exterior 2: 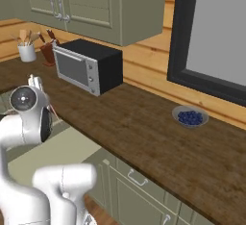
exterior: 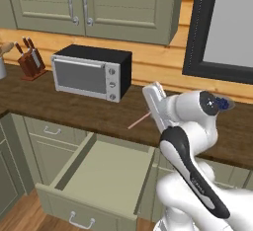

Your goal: Take a straw from the drawer in front and place it inside the glass cup on the dining counter.

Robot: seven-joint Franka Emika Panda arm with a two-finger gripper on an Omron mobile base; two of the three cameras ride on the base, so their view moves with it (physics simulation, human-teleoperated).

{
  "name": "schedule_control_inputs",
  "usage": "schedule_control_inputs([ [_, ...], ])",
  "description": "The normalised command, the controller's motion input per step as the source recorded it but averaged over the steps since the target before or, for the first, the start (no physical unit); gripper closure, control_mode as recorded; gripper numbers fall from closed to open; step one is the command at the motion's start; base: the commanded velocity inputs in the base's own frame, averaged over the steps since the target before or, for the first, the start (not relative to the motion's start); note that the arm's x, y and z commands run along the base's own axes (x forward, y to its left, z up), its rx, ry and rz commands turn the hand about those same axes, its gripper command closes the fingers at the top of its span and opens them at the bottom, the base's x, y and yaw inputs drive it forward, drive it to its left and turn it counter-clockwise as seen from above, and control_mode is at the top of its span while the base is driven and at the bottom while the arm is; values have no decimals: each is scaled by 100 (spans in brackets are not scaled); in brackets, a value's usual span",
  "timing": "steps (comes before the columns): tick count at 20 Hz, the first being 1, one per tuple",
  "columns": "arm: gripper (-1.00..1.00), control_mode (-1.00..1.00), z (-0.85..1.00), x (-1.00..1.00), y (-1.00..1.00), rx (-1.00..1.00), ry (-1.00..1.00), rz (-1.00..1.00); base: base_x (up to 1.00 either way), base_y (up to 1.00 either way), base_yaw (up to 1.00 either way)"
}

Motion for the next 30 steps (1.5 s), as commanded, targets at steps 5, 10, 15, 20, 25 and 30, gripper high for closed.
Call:
schedule_control_inputs([
  [5,100,-100,-61,-33,-54,-6,-2,-9,0,0,0],
  [10,100,-100,-66,-6,-1,-14,-12,-1,0,0,0],
  [15,100,-100,-45,0,0,-2,-6,0,0,0,0],
  [20,100,-100,-29,0,0,0,0,0,0,0,0],
  [25,100,-100,-25,-1,0,0,0,0,0,0,0],
  [30,100,100,-21,-8,-7,0,0,0,-3,-7,0],
])
